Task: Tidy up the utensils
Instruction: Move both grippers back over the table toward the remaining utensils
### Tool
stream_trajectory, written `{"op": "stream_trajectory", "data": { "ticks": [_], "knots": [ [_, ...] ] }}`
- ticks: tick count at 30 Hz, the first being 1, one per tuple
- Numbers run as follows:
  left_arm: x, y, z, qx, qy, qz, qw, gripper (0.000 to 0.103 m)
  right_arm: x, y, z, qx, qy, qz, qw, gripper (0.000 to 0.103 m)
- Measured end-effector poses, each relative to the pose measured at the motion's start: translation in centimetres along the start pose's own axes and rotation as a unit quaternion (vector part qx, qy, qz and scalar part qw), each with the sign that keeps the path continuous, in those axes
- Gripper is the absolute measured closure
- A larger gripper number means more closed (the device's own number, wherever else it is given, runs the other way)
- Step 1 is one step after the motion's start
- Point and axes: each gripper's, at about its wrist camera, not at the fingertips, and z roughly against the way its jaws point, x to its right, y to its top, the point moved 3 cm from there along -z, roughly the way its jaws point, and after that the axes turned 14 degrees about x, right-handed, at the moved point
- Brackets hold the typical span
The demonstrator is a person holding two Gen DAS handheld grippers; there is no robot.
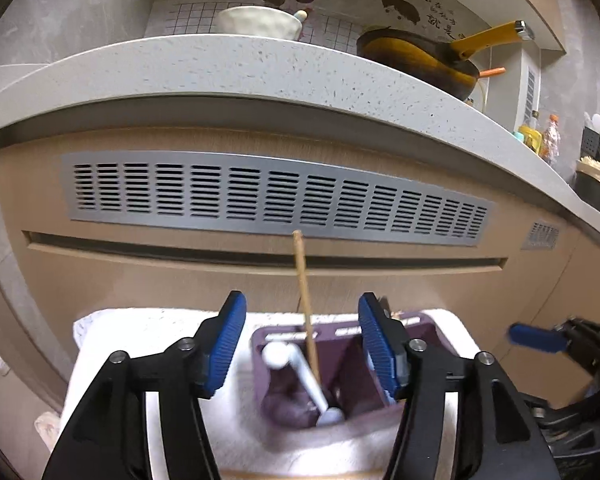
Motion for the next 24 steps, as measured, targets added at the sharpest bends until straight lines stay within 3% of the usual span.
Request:
{"op": "stream_trajectory", "data": {
  "ticks": [4,7,11,13,19,24],
  "knots": [
    [-2.6,-1.3,1.6,-0.020,0.004,0.013,0.9997,0.032,-0.6,-1.9,2.7,0.004,-0.009,0.016,1.000,0.012],
    [-4.9,-3.5,1.9,-0.063,-0.015,0.044,0.9969,0.032,-0.9,-4.0,4.3,-0.008,0.000,0.018,1.000,0.007],
    [-6.4,-7.1,1.0,-0.137,-0.050,0.071,0.9868,0.032,-1.1,-7.6,5.9,-0.040,-0.002,0.031,0.999,0.007],
    [-6.7,-8.7,0.1,-0.166,-0.046,0.075,0.9822,0.032,-1.3,-9.0,6.1,-0.056,0.003,0.032,0.998,0.007],
    [-7.7,-11.2,-2.9,-0.211,-0.042,0.124,0.9686,0.031,-0.8,-12.6,7.4,-0.094,0.012,-0.001,0.996,0.007],
    [-6.8,-12.9,-2.8,-0.246,-0.048,0.116,0.9609,0.031,0.2,-14.0,8.4,-0.107,0.017,-0.044,0.993,0.007]
  ]
}}
